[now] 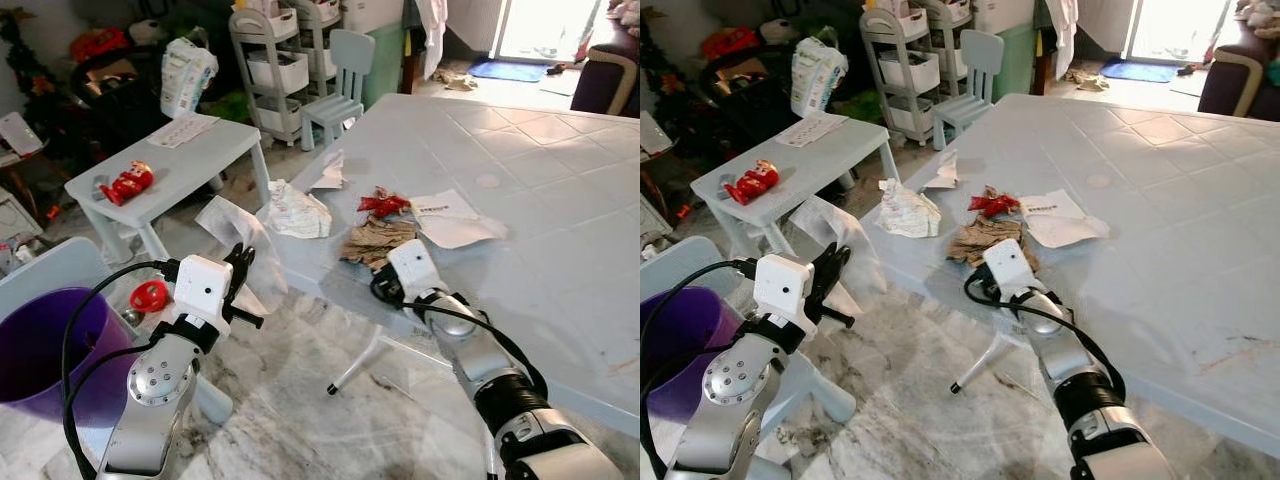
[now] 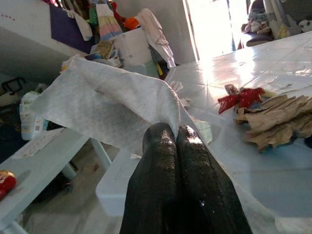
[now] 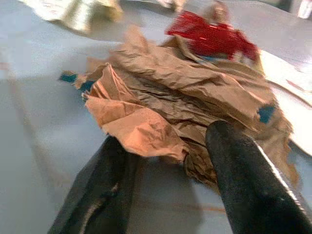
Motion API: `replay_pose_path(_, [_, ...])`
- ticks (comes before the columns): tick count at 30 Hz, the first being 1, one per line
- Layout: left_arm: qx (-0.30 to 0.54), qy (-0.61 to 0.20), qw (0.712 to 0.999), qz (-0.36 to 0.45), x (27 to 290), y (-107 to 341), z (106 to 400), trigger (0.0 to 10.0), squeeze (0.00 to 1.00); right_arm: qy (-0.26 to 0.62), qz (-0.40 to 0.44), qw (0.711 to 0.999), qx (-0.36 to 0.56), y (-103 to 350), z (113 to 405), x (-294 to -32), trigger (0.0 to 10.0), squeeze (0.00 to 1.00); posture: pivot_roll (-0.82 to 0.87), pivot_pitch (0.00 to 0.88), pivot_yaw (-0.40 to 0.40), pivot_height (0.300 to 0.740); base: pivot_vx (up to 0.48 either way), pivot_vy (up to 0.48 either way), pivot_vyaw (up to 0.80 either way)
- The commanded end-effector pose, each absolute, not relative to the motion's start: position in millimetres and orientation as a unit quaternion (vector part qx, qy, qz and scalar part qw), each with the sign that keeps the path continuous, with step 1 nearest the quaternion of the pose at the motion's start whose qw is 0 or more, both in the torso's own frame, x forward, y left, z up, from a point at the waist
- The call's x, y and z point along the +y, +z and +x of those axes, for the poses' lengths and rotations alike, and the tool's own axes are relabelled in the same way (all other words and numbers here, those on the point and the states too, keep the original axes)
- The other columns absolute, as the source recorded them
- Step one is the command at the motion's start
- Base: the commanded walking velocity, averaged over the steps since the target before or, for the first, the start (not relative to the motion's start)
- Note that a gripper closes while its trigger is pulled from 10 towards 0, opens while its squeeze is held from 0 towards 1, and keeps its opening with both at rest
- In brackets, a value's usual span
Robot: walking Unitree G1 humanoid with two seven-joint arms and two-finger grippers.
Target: Picking trash to rubbish bin
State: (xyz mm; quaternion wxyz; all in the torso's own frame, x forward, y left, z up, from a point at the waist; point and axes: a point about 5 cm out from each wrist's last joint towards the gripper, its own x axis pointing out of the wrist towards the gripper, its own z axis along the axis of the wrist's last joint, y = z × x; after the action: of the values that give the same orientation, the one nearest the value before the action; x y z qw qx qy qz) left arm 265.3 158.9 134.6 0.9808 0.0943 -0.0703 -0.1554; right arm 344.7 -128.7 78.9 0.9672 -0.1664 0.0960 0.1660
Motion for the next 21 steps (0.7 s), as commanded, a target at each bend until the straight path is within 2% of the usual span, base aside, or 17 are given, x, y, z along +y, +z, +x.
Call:
replay_pose_path(1, [-0.074,-0.147,0.982,0.093,162.5,139.6,268.3,0.0,0.00,0.162,-0.162,0.970,0.084,84.9,348.6,-126.7,0.0,0.00,0.11,0.020,0.103,0.740,0.000,0.000,0.00])
replay_pose_path(21, [-0.065,-0.145,0.983,0.091,161.7,137.6,270.8,0.0,0.00,0.146,-0.143,0.978,0.050,93.1,349.9,-128.3,0.0,0.00,0.10,0.020,0.100,0.740,0.000,0.000,0.00])
